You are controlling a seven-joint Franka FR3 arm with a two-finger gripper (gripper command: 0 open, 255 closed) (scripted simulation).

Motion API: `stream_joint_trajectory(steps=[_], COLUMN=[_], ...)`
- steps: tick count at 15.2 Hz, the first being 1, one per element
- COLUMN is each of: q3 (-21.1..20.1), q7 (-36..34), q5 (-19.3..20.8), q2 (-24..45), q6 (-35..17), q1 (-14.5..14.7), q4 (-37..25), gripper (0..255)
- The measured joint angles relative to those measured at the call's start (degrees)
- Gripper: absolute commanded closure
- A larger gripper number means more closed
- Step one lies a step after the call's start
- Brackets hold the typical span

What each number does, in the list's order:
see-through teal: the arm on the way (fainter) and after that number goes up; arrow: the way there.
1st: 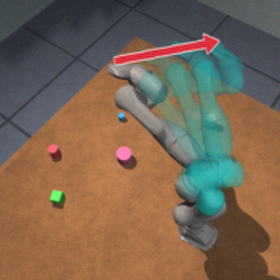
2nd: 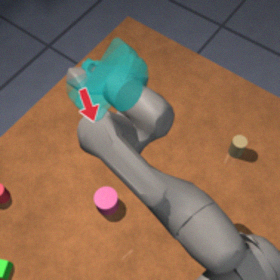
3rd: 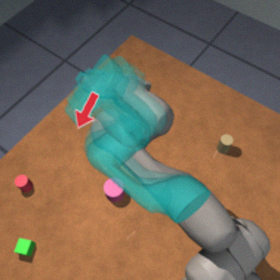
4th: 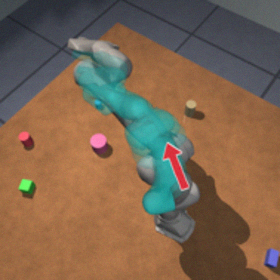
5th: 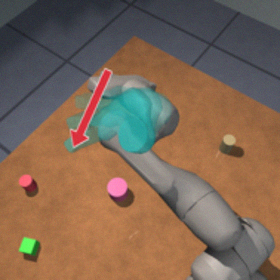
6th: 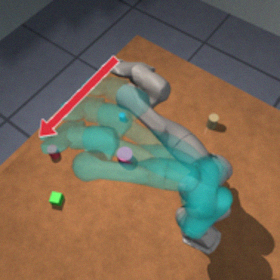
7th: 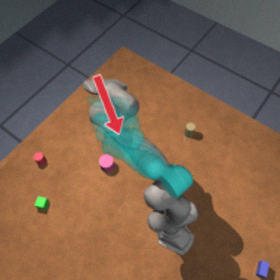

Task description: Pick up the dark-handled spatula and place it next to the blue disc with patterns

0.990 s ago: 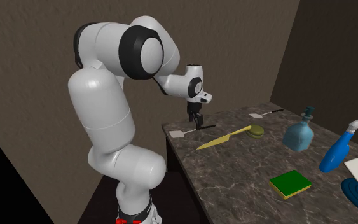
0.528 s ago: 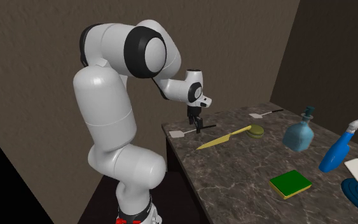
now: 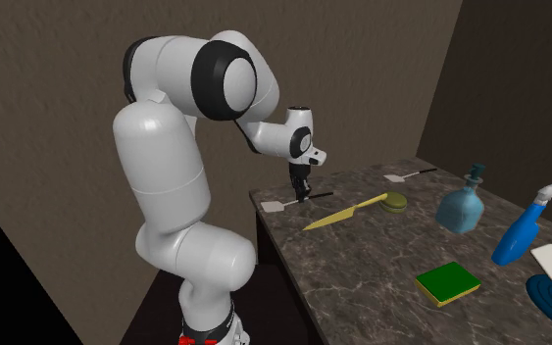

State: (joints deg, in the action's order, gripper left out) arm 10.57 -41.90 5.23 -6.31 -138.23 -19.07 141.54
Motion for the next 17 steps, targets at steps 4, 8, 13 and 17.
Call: stream_joint_trajectory(steps=[4, 8, 13, 17], q3=[0.00, -0.03, -0.20, -0.38], q7=[0.00, -0.01, -0.12, -0.21], q5=[0.00, 0.06, 0.32, 0.41], q2=[0.00, -0.61, -3.19, -4.80], q6=[0.00, 1.02, 5.07, 8.07], q1=[0.00, -0.01, -0.02, 0.01], q4=[0.00, -0.43, -1.94, -3.33], gripper=[255, 255, 255, 255])
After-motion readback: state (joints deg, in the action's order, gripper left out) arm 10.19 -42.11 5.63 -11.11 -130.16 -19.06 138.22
